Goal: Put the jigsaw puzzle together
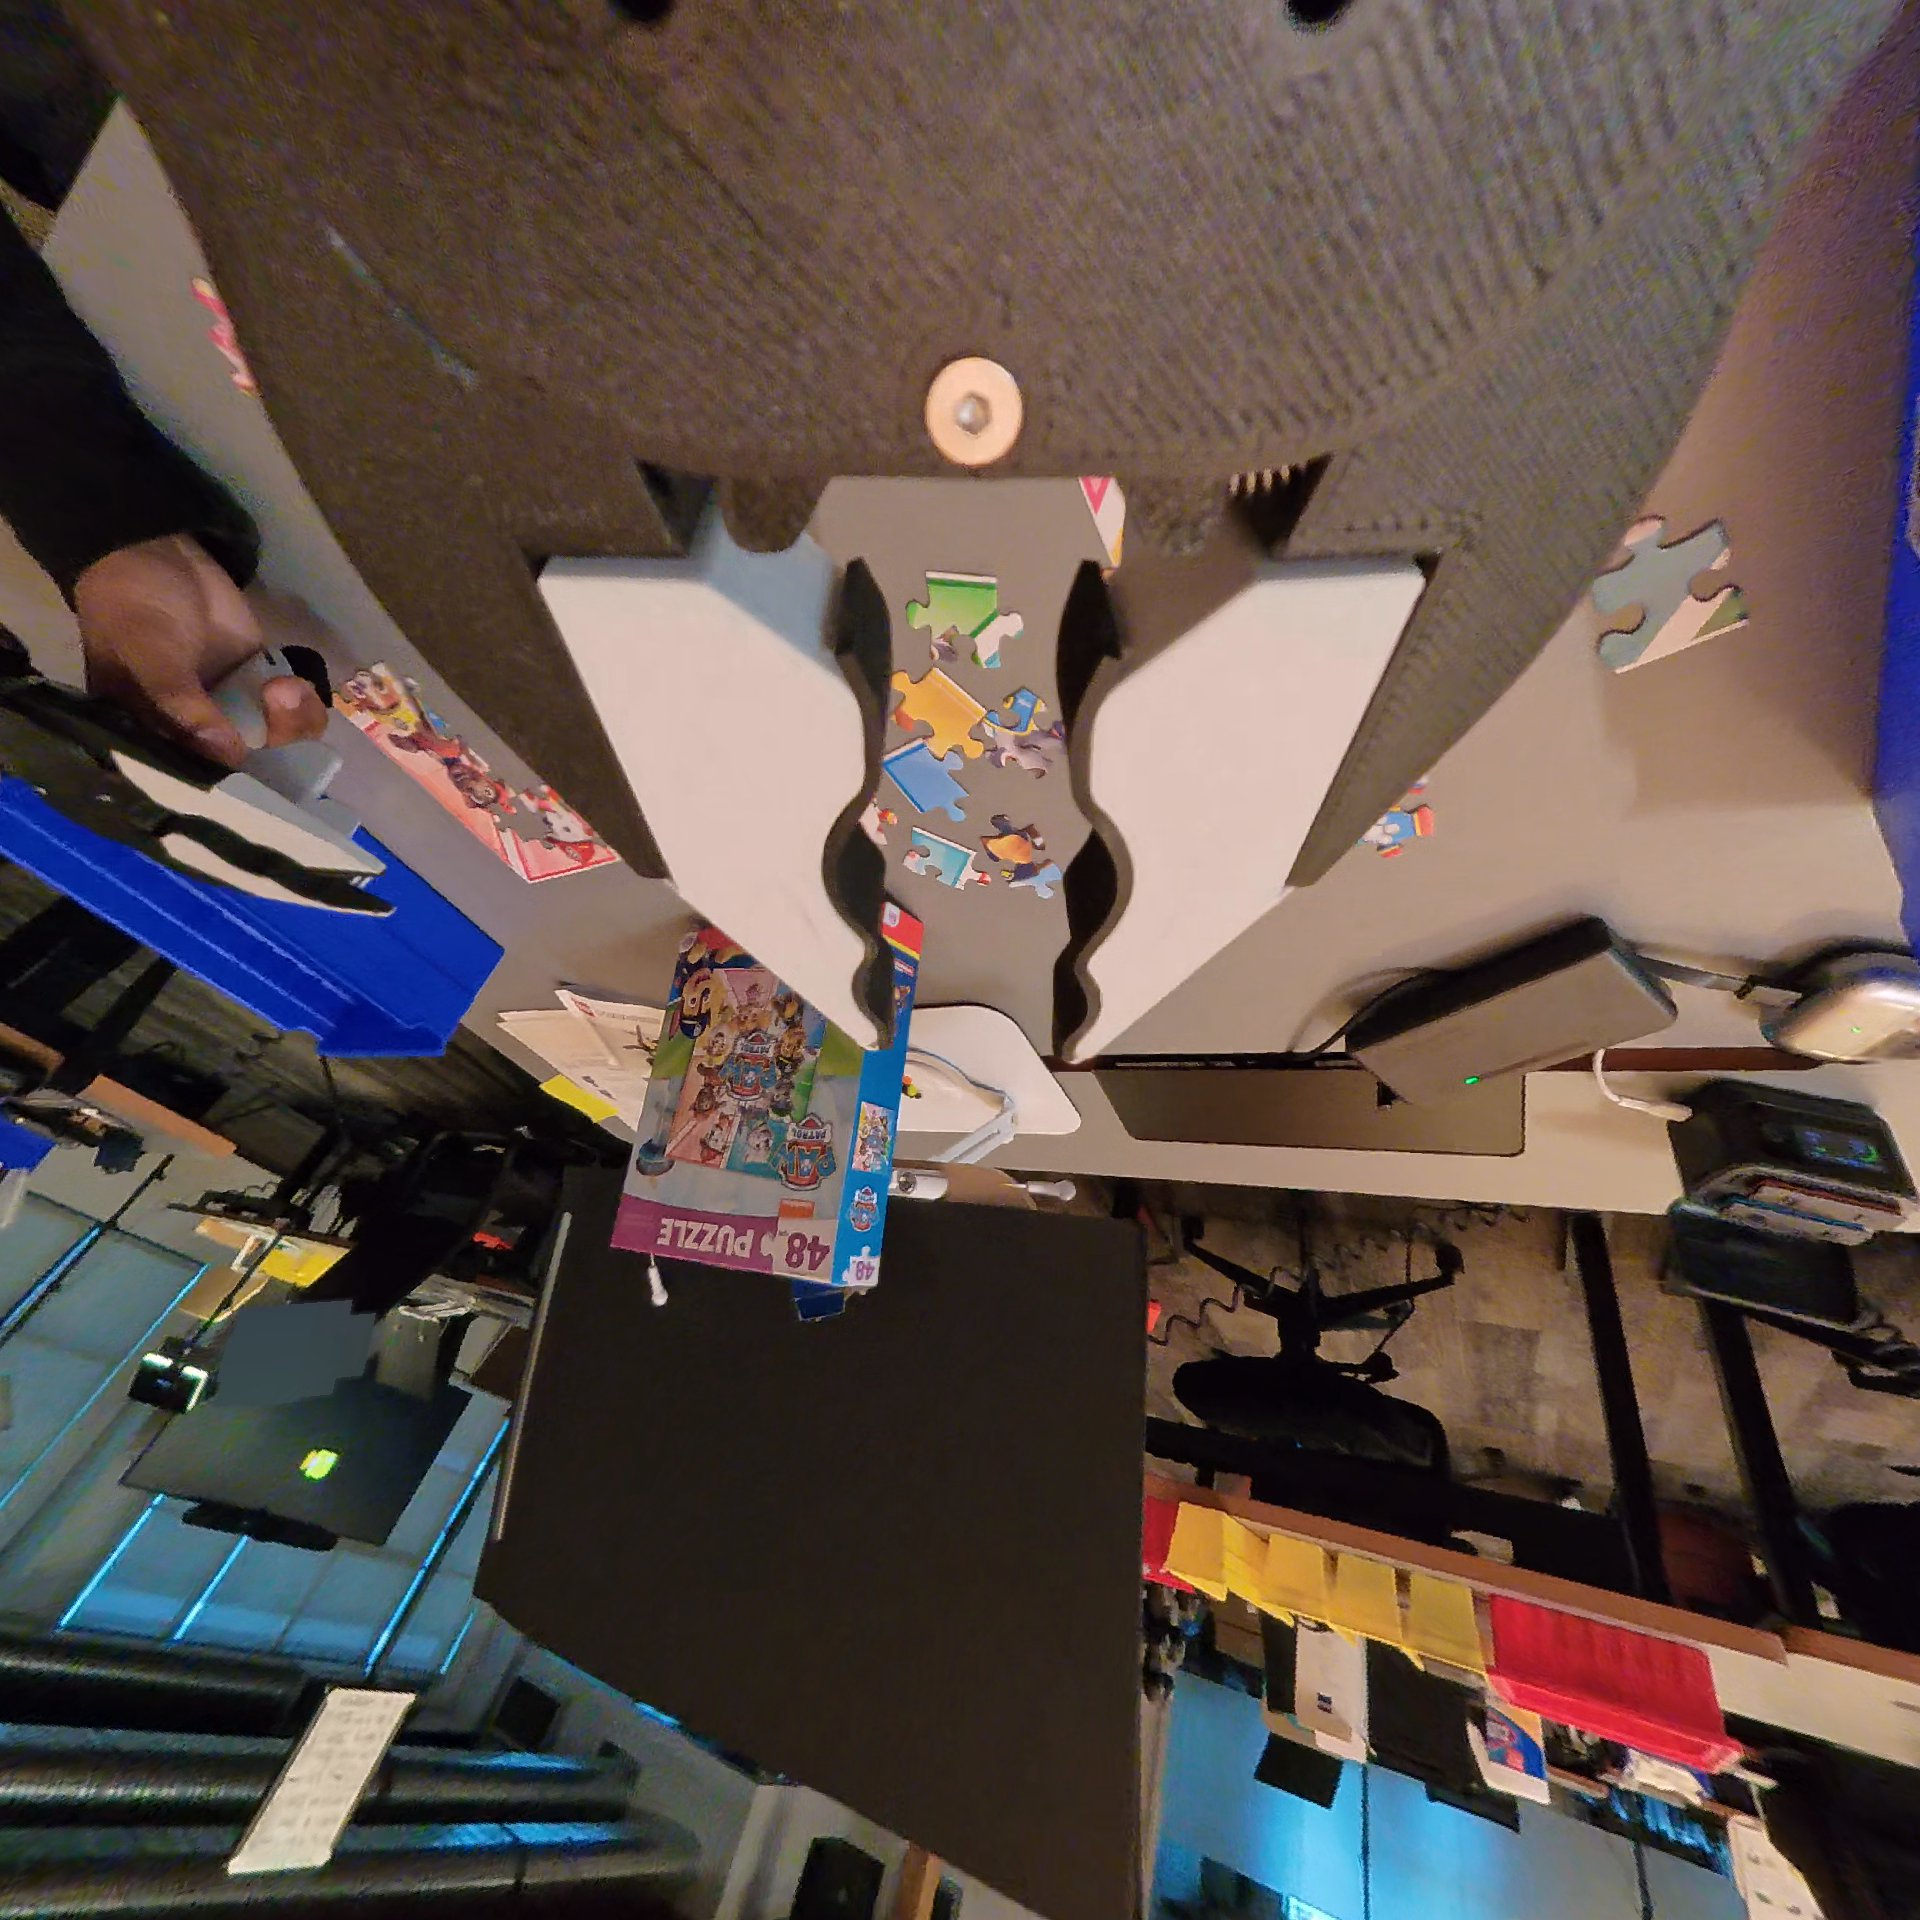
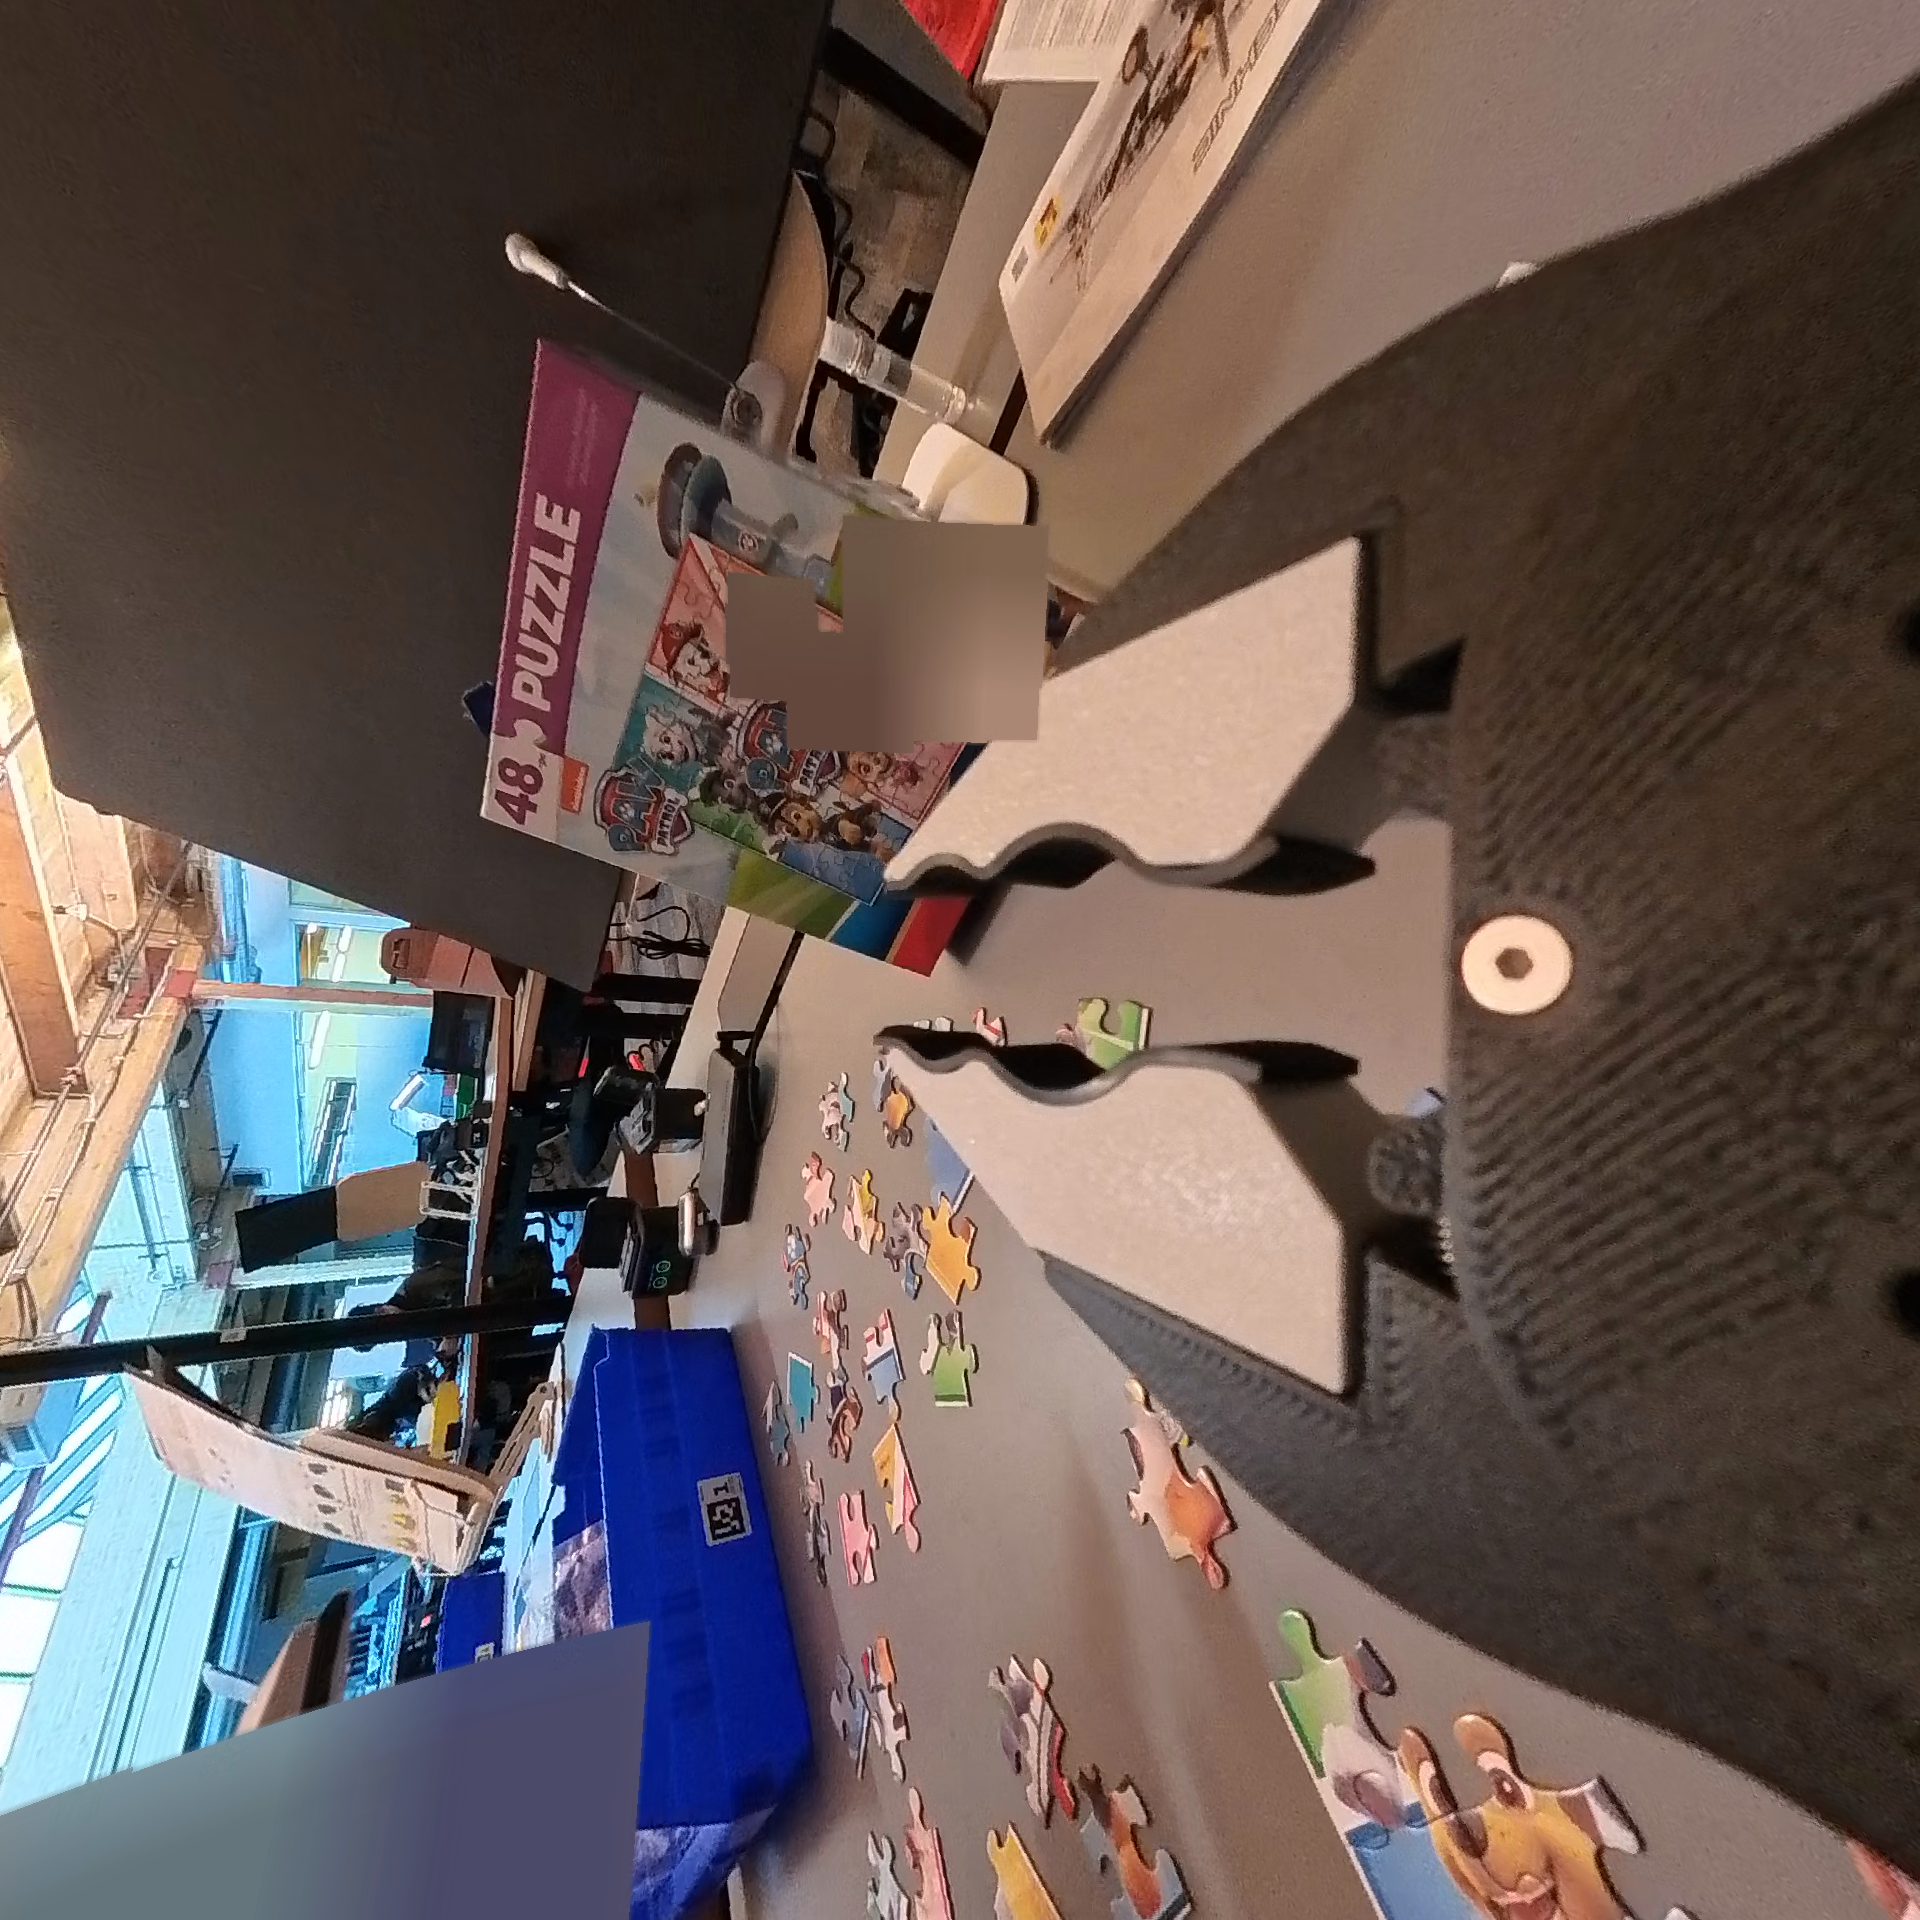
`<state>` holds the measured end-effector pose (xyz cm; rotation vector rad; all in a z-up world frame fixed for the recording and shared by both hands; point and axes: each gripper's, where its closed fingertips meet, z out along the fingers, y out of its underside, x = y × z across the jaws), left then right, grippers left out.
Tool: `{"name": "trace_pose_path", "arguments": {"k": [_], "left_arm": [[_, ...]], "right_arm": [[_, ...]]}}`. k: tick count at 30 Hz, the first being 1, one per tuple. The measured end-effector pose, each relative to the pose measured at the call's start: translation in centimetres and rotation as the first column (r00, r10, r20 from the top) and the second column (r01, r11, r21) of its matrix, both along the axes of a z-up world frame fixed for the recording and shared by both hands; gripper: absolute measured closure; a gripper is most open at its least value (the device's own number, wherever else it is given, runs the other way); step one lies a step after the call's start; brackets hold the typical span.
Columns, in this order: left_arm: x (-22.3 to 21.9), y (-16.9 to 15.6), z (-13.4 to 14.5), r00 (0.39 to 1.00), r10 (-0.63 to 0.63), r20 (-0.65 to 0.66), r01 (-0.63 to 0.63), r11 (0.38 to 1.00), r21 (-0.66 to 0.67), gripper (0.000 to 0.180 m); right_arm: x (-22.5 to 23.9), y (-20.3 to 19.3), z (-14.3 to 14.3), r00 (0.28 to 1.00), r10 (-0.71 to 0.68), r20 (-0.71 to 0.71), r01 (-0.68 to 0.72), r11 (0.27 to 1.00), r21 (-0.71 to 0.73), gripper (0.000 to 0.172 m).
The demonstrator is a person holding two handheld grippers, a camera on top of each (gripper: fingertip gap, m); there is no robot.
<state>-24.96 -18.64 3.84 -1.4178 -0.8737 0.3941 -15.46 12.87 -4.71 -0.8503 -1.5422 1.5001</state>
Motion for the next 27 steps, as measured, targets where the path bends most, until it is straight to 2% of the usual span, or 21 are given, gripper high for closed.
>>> {"name": "trace_pose_path", "arguments": {"k": [4,8,19,27], "left_arm": [[0.3,-0.1,1.1,0.997,0.025,-0.069,-0.026,1.0,-0.005,0.158],[1.2,-1.3,3.5,0.984,0.069,-0.163,-0.057,0.995,0.077,0.17],[2.3,-3.1,5.5,0.97,0.1,-0.221,-0.059,0.981,0.187,0.18],[-0.4,-3.6,2.7,0.981,0.129,-0.143,-0.102,0.978,0.183,0.18]], "right_arm": [[-0.1,0.1,-0.1,1.0,-0.004,0.003,0.004,1.0,-0.002,0.149],[-0.1,0.1,-0.2,1.0,-0.005,0.007,0.005,1.0,-0.001,0.149],[-0.4,-0.2,-0.9,1.0,-0.001,0.031,0.0,1.0,0.016,0.15],[-0.9,-0.2,-1.7,0.999,-0.02,0.045,0.017,0.998,0.063,0.152]]}}
